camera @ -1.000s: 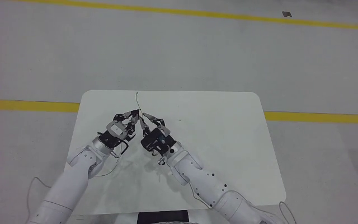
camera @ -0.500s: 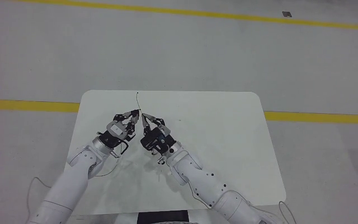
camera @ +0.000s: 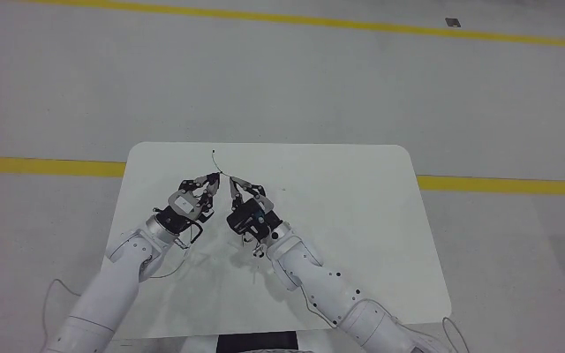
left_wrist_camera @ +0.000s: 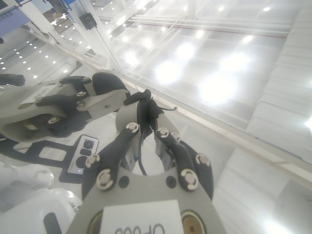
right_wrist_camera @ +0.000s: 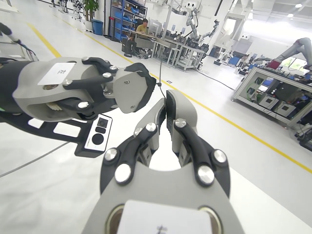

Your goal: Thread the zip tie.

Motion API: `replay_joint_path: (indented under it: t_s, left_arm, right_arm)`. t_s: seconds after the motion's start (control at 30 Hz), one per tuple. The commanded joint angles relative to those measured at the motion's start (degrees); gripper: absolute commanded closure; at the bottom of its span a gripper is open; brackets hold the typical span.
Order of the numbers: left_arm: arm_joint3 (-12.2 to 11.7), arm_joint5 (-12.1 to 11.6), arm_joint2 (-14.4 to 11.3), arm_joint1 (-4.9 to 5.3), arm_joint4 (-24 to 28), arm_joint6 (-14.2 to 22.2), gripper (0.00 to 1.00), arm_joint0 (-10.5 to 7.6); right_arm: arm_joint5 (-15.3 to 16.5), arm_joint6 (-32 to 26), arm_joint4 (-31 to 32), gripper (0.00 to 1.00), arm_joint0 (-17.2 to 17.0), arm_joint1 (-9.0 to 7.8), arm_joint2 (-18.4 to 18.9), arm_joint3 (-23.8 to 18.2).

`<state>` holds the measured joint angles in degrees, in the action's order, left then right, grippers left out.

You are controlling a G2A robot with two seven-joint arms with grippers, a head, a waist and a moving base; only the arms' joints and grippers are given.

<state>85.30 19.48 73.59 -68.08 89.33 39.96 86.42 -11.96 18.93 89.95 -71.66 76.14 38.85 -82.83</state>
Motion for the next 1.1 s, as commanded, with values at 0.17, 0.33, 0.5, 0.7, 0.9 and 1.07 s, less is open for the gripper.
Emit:
replay_joint_path:
  t_s: [0.17, 0.33, 0.5, 0.7, 0.9, 1.07]
  left_arm:
    - [0.0, 0.0, 0.0, 0.00, 0.0, 0.0, 1.00, 0.00]
    - [0.0, 0.0, 0.0, 0.00, 0.0, 0.0, 1.00, 0.00]
    - [0.0, 0.0, 0.0, 0.00, 0.0, 0.0, 1.00, 0.00]
    - [0.0, 0.0, 0.0, 0.00, 0.0, 0.0, 1.00, 0.00]
    - [0.0, 0.0, 0.0, 0.00, 0.0, 0.0, 1.00, 0.00]
    - [0.0, 0.0, 0.0, 0.00, 0.0, 0.0, 1.00, 0.00]
  right_arm:
    - [-0.3, -0.6, 0.0, 1.00, -0.5, -0.68, 0.7, -0.3]
    - [-0.2, -0.9, 0.0, 1.00, -0.9, -1.11, 1.2, -0.6]
    - [-0.1, -1.1, 0.0, 1.00, -1.2, -1.40, 1.6, -0.8]
    - [0.1, -1.1, 0.0, 1.00, -1.6, -1.69, 2.1, -1.0]
    - [0.1, -1.1, 0.0, 1.00, -1.8, -1.90, 2.4, -1.1]
    - [-0.1, -1.1, 0.0, 1.00, -2.0, -2.05, 2.6, -1.1]
